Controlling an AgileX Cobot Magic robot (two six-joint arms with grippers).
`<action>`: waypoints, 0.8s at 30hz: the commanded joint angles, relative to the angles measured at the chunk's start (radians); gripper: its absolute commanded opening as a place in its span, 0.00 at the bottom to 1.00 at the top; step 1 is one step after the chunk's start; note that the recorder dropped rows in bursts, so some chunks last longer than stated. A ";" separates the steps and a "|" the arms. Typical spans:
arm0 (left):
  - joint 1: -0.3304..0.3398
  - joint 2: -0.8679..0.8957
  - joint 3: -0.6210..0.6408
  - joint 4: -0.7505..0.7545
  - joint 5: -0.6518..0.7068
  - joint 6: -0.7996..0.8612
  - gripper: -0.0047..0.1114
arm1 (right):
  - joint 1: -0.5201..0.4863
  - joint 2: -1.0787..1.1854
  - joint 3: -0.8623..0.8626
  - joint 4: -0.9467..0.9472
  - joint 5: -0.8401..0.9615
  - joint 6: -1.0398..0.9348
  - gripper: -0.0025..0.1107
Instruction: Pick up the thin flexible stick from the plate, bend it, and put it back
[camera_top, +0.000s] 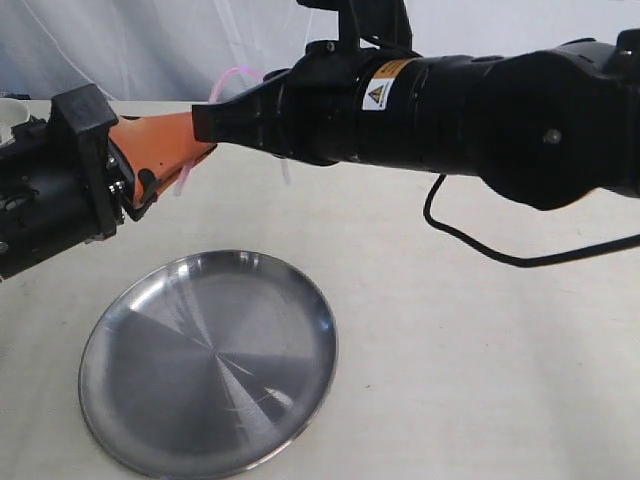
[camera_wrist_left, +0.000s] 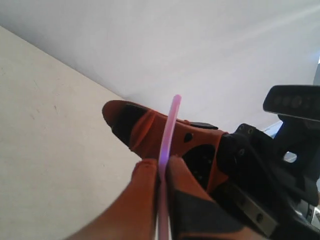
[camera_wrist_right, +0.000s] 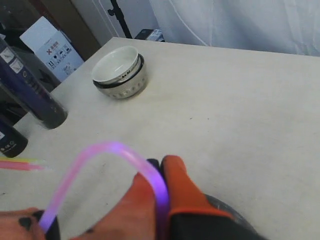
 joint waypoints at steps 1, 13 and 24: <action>-0.013 0.012 0.010 0.024 0.025 -0.002 0.04 | 0.015 -0.011 -0.016 0.035 -0.065 -0.004 0.01; -0.013 0.012 0.010 0.072 0.079 -0.004 0.04 | 0.015 -0.012 -0.016 0.064 -0.068 -0.004 0.01; -0.013 0.057 0.010 0.112 0.066 -0.004 0.04 | 0.015 -0.012 -0.016 0.064 -0.060 -0.004 0.01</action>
